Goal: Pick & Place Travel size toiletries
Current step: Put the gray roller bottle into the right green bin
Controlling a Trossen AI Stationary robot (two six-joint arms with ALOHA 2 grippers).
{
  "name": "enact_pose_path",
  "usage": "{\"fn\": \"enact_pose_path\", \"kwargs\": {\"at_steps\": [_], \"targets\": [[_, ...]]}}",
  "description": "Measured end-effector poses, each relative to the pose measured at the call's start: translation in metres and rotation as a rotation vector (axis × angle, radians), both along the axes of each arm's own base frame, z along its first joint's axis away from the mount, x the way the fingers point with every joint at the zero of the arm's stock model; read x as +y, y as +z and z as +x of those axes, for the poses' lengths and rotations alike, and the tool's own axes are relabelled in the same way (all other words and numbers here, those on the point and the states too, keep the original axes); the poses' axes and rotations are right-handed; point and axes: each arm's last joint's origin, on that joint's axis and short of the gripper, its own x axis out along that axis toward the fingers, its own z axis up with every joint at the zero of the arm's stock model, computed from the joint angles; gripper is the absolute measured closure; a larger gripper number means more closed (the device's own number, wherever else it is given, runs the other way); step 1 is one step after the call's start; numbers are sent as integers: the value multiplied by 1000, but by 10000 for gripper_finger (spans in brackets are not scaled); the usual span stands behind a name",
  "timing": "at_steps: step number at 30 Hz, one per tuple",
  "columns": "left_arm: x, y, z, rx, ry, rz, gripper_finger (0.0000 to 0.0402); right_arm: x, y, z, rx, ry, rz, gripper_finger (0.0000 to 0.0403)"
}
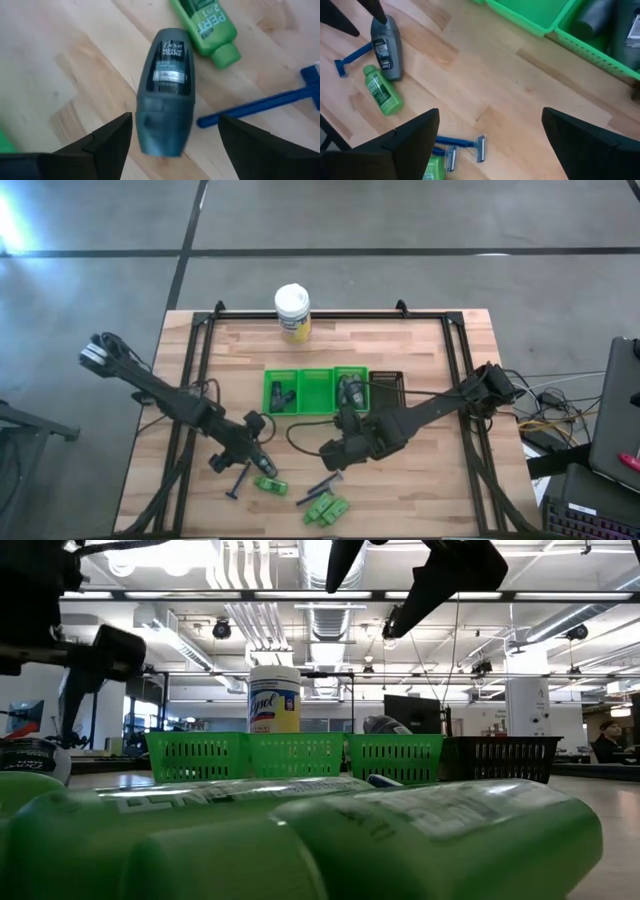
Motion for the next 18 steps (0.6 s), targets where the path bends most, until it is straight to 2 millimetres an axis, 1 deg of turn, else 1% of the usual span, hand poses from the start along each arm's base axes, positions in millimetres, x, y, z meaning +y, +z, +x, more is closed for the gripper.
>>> {"fn": "enact_pose_path", "kwargs": {"at_steps": [3,7,11,14,18], "targets": [[-2,-12,4,40,-19,36,103,0,0,0,0,4,-4,63],[-6,-23,12,49,-15,59,108,0,0,0,1,5,-5,69],[-10,-26,20,49,-7,45,122,1,0,0,0,7,-4,72],[-11,-27,23,56,3,43,143,1,0,0,-2,7,-3,75],[-12,-27,25,62,5,45,186,1,0,1,-12,11,0,76]]}}
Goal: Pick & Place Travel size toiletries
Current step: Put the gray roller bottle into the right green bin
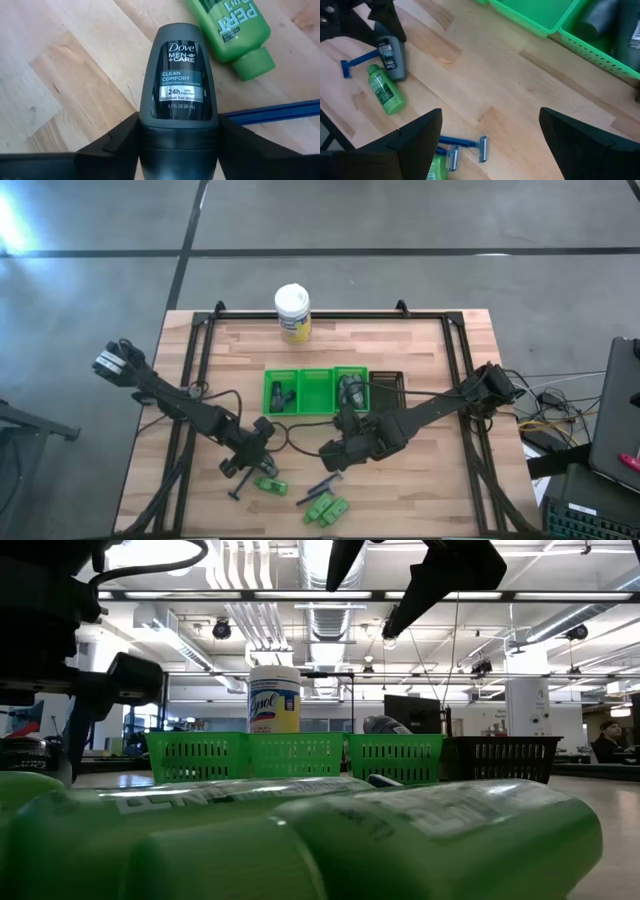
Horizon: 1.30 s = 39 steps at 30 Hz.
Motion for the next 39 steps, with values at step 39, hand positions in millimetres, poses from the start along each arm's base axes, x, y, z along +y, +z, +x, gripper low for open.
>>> {"fn": "enact_pose_path", "kwargs": {"at_steps": [39], "targets": [[17,117,2,-660,378,-159,189,8,7,43,-737,-286,295,78]]}}
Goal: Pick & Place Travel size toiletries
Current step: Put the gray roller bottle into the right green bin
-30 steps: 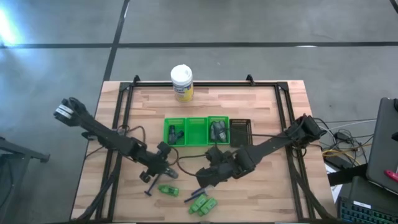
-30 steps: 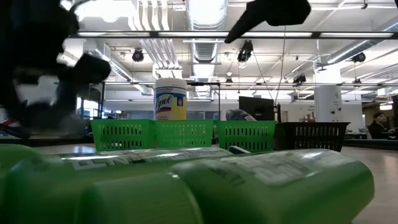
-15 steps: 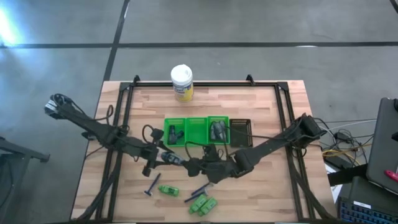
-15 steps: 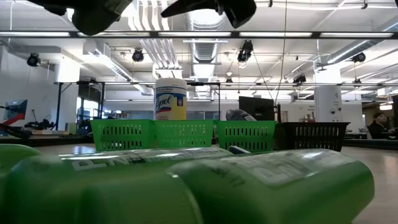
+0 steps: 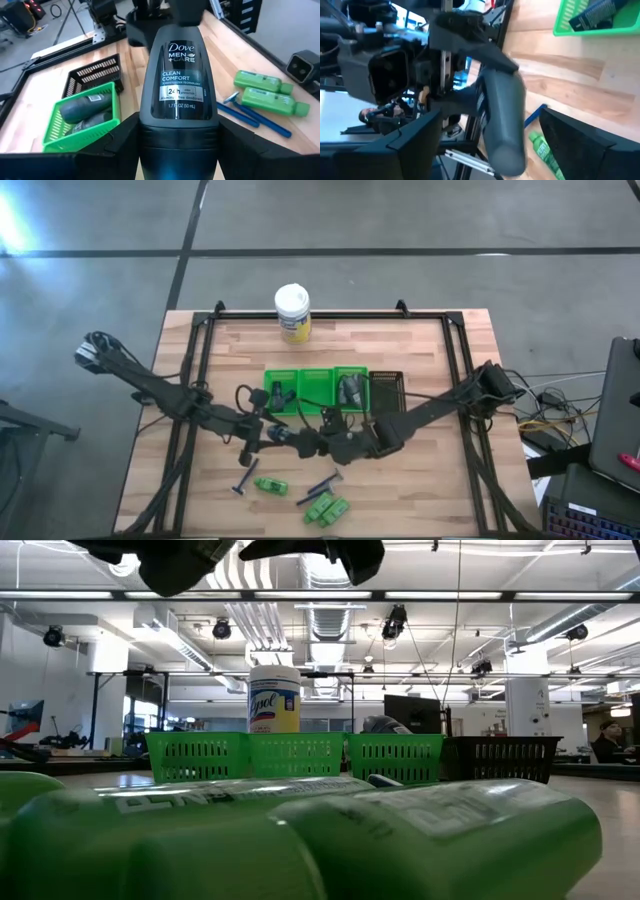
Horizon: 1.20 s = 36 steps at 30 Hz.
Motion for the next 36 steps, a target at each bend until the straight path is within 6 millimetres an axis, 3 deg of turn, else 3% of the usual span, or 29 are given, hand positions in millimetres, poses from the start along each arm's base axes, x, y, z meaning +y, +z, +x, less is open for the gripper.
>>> {"fn": "enact_pose_path", "kwargs": {"at_steps": [19,30,36], "targets": [[-2,0,4,2,17,14,186,-2,-4,-2,38,-25,-15,292],[3,-8,-3,109,91,16,107,-9,-11,-15,187,-92,-72,299],[9,-12,-14,204,173,-59,99,-22,-5,-47,329,-304,-162,301]]}}
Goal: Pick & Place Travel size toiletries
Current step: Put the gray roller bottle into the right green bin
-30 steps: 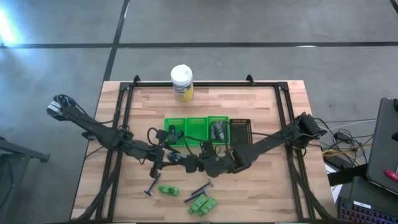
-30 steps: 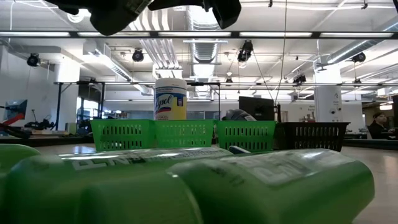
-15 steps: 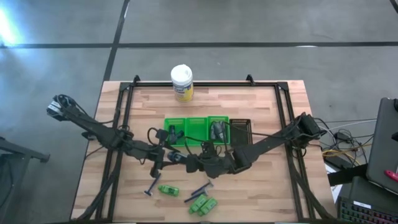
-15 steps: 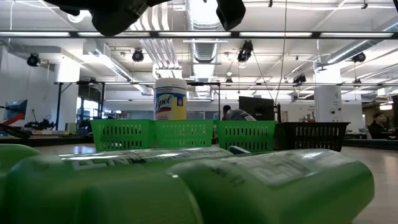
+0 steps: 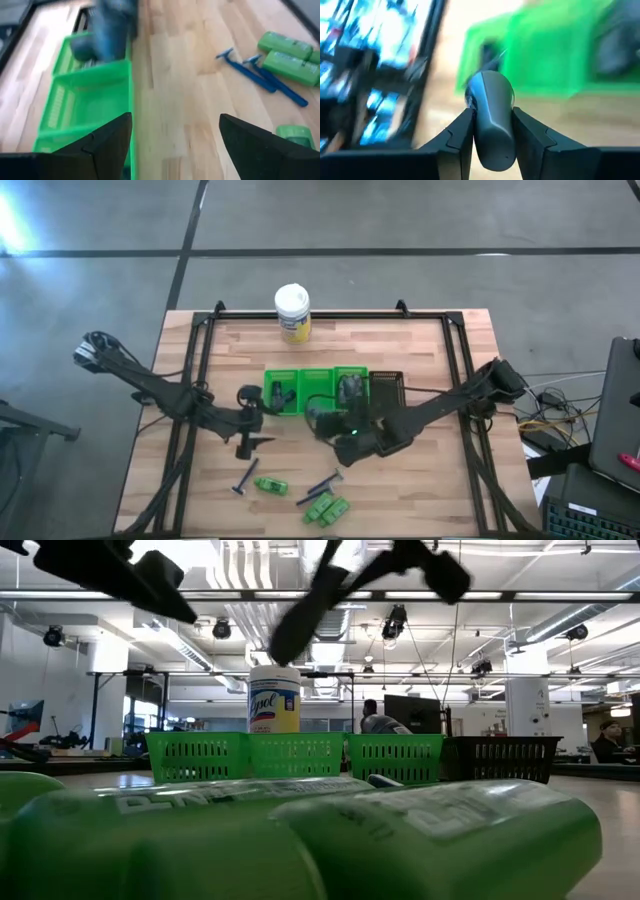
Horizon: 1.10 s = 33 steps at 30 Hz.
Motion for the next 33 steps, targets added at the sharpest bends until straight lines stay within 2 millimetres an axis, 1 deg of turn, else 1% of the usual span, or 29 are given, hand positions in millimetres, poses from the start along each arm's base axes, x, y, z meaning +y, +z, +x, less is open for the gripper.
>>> {"fn": "enact_pose_path", "kwargs": {"at_steps": [3,5,7,8,10,14,19,25,28,30,33], "targets": [[3,-1,-6,27,41,-13,99,-11,7,-24,75,-123,-60,301],[5,0,-8,30,62,-9,99,-16,6,-33,175,-126,-19,302],[6,1,-9,25,66,-9,99,-19,2,-35,281,-87,46,302],[6,2,-10,20,68,-9,100,-20,0,-35,305,-67,54,302],[6,2,-10,19,72,-3,99,-23,1,-33,297,-64,36,302],[6,2,-10,18,67,9,100,-35,2,-32,274,-140,-46,302],[6,2,-10,16,72,14,101,-55,-10,-27,330,-133,-74,302],[7,2,-10,13,80,20,101,-70,-22,-16,358,-90,-116,300],[7,2,-10,11,86,25,101,-75,-32,-12,427,-51,-120,300],[7,2,-10,12,88,27,101,-75,-37,-10,469,-14,-105,301],[7,1,-10,12,90,29,101,-74,-47,-7,505,-8,-109,300]]}}
